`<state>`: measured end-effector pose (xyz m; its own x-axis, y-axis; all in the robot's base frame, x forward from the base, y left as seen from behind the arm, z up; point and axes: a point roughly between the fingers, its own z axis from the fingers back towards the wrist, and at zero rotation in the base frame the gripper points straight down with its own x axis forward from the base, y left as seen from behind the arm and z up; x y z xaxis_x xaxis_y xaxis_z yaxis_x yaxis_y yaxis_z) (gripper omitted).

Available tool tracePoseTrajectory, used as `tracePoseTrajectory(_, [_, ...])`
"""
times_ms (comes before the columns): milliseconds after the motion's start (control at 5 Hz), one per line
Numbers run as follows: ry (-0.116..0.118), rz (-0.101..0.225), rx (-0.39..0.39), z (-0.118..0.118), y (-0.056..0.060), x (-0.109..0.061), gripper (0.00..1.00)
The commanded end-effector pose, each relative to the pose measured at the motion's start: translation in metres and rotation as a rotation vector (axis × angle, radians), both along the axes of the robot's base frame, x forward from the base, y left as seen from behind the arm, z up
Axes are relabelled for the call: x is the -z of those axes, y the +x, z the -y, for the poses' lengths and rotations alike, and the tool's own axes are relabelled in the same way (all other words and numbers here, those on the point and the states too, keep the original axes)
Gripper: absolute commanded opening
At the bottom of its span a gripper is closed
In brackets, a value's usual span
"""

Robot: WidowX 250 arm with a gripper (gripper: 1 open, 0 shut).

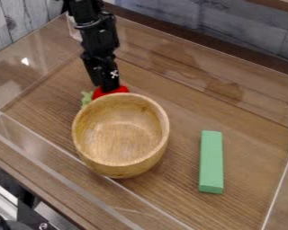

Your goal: Move the red fruit to the left

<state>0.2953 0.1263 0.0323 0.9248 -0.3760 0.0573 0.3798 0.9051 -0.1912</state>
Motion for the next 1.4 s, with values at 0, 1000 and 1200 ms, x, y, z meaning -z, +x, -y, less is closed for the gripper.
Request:
tracePoseTrajectory(0, [0.03, 0.054, -0.012, -0.017, 0.01, -0.025, 0.0])
tracePoseTrajectory(1000, [0.036, 0.08, -0.186, -0.005, 0.027, -0.035, 0.0])
tracePoseTrajectory(1200, [0.035, 0.095, -0.226, -0.011, 0.024, -0.056, 0.0])
